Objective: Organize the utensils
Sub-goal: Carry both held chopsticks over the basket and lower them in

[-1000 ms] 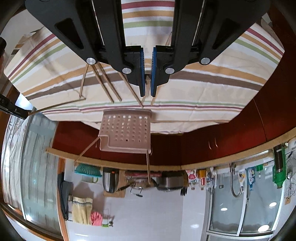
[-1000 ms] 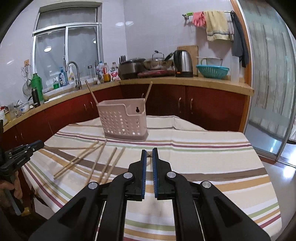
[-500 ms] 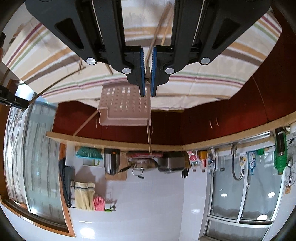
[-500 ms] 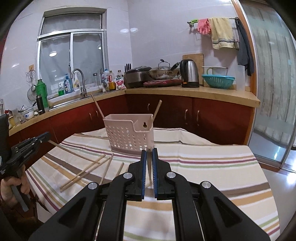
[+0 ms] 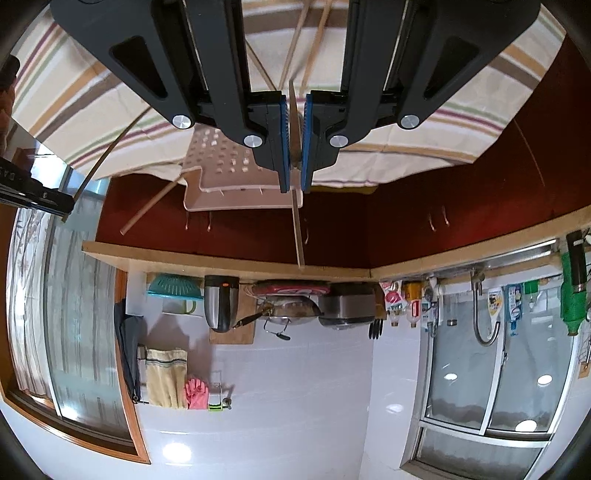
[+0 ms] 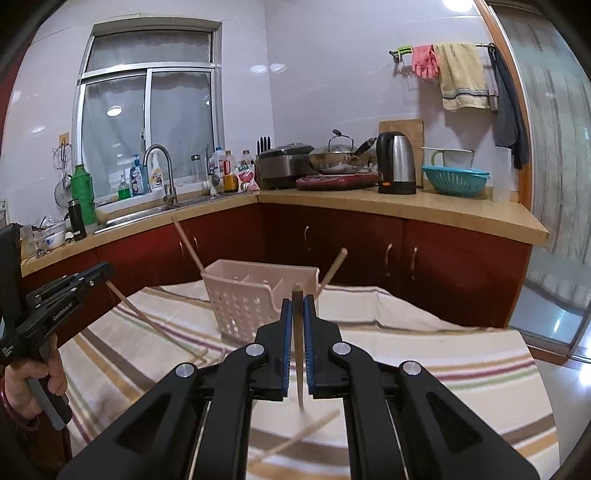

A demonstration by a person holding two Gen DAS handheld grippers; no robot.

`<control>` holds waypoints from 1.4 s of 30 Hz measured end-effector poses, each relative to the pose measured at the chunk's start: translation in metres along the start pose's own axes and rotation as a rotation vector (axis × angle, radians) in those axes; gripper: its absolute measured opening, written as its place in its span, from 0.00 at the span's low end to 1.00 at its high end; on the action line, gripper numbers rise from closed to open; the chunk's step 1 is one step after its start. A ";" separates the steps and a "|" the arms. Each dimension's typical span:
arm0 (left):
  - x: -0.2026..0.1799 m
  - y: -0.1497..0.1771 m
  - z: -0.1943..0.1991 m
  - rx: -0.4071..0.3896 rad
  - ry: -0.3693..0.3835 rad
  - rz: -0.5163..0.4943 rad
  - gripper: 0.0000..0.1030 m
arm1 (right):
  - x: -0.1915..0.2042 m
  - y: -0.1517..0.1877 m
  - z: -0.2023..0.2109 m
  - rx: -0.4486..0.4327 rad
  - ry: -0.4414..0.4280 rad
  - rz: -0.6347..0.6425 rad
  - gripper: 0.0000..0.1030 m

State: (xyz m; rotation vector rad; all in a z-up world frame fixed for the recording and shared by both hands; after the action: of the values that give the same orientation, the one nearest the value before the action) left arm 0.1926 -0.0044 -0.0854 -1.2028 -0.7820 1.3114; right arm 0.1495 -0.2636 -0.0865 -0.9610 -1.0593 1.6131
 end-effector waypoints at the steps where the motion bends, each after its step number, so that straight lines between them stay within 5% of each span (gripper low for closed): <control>1: 0.000 -0.003 -0.005 -0.004 0.002 -0.002 0.06 | 0.000 -0.002 -0.003 -0.003 0.000 -0.001 0.07; 12: 0.004 -0.004 -0.042 0.030 0.009 0.015 0.06 | -0.005 -0.006 -0.037 -0.007 0.018 -0.008 0.07; 23: -0.010 -0.033 -0.021 -0.024 0.061 -0.009 0.06 | -0.007 -0.030 -0.020 -0.081 0.006 -0.034 0.07; 33: -0.035 -0.096 -0.007 -0.134 0.130 -0.015 0.06 | -0.013 -0.080 0.001 -0.218 -0.016 -0.039 0.07; 42: -0.044 -0.133 -0.024 -0.277 0.105 0.000 0.06 | -0.029 -0.109 -0.020 -0.319 0.004 -0.064 0.07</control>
State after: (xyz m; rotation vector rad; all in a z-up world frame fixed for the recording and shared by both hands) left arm 0.2466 -0.0328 0.0424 -1.4781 -0.9073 1.1545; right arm 0.2062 -0.2679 0.0126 -1.1253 -1.3576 1.4142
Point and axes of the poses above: each gripper's, at about its wrist camera, not at the fingertips, and z roughly against the way its jaws point, x to its left, y to its underside, the point moved 3 cm from there along -z, roughly the way its jaws point, and after that the axes turned 12 degrees about z, right-handed, at the moved point
